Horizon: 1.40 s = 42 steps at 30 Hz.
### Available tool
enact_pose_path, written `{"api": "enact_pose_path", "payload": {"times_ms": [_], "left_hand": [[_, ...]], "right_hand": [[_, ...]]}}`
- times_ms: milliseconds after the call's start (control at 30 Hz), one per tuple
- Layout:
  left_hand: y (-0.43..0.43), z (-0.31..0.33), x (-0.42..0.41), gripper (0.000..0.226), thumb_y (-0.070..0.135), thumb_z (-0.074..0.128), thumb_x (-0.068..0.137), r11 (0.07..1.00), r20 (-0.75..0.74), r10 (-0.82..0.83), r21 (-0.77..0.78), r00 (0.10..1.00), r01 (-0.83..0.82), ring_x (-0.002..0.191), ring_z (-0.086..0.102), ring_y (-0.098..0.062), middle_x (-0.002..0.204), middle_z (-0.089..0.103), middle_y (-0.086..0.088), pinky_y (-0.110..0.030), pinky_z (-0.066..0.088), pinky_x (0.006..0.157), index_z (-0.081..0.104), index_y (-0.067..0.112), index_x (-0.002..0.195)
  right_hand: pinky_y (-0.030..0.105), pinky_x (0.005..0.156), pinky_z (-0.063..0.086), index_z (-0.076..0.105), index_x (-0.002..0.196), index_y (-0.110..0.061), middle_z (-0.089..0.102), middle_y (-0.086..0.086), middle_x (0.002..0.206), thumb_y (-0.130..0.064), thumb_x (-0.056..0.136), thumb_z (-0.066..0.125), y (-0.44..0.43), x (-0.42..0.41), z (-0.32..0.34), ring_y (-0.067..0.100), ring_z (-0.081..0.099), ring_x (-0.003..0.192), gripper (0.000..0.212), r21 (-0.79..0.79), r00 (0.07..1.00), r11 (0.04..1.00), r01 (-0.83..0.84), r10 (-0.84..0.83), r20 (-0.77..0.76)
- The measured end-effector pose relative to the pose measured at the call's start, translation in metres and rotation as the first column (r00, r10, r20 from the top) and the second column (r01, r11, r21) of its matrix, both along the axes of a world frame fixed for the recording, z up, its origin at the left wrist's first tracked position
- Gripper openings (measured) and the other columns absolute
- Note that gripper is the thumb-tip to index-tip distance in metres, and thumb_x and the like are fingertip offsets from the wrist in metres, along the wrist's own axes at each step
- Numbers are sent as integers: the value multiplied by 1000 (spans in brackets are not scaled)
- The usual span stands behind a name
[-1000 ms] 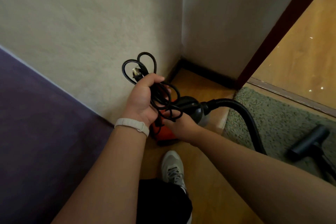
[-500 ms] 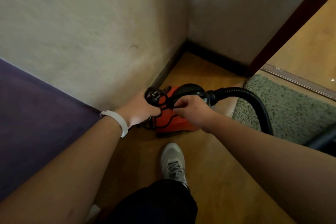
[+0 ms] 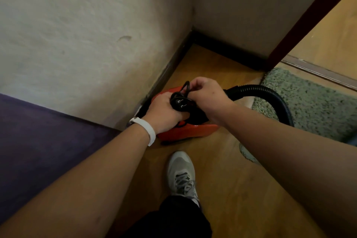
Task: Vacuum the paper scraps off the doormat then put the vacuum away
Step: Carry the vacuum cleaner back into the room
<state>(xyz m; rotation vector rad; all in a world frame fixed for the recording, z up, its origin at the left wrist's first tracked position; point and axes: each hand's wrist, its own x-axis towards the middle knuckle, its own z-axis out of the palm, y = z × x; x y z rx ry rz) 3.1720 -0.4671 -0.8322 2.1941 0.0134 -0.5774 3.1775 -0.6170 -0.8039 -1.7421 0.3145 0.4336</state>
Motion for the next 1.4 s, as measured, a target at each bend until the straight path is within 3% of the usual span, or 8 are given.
{"api": "enact_pose_path", "payload": {"times_ms": [167,367,533,633,800,933,1100,1400], "left_hand": [[-10,-4,10,12,34,68,73,962,152,-108,265,982,64,69,58,-22,79,59,3,-33,46,56,58,29,69],[-27,-10,18,33,38,68,77,830,251,-361,525,898,187,92,54,-22,109,51,-1,-39,52,74,54,21,101],[-42,-15,22,62,37,68,79,719,175,-464,647,868,254,68,60,-23,86,60,0,-32,46,52,31,23,128],[-48,-18,26,49,35,67,81,681,161,-471,692,867,241,67,56,-23,84,57,0,-31,43,53,41,18,118],[-54,-28,22,39,30,66,81,716,188,-389,678,902,167,66,51,-22,82,55,0,-32,41,55,41,18,109],[-53,-37,23,33,26,63,82,726,189,-363,671,912,150,66,54,-24,76,52,2,-35,46,57,35,24,100],[-55,-43,22,40,21,67,76,758,185,-285,645,941,103,85,61,-41,88,58,-11,-49,54,76,39,20,104],[-61,-34,18,32,20,63,80,734,191,-273,675,943,76,74,52,-35,82,50,-9,-46,51,72,38,17,99]], "right_hand": [[41,79,61,62,103,-17,66,5,102,-2,85,65,-20,1,-3,24,68,91,24,32,999,999,34,-33,-39],[18,68,47,59,108,-24,60,-4,105,-11,91,61,-74,-13,-19,8,59,91,21,-306,993,946,-104,117,23],[29,92,43,56,127,-18,49,2,127,-15,89,62,-131,-23,-50,20,50,116,39,-638,988,768,-49,131,82],[43,108,40,42,143,-18,37,5,144,-20,86,65,-171,-36,-74,28,40,132,61,-734,998,679,11,43,54],[47,117,31,23,153,-19,26,4,156,-17,81,73,-199,-54,-107,26,29,143,89,-686,999,726,39,-40,15],[46,106,43,31,148,-20,43,6,141,-21,79,75,-206,-50,-126,26,45,129,82,-684,996,726,73,-90,10],[31,65,49,43,125,-20,60,5,109,-25,85,73,-223,-85,-162,21,59,84,51,-561,934,818,125,-287,-210],[46,77,59,52,111,-20,62,6,91,-34,87,67,-264,-216,-210,25,66,80,32,-629,666,775,-56,-440,-602]]}}
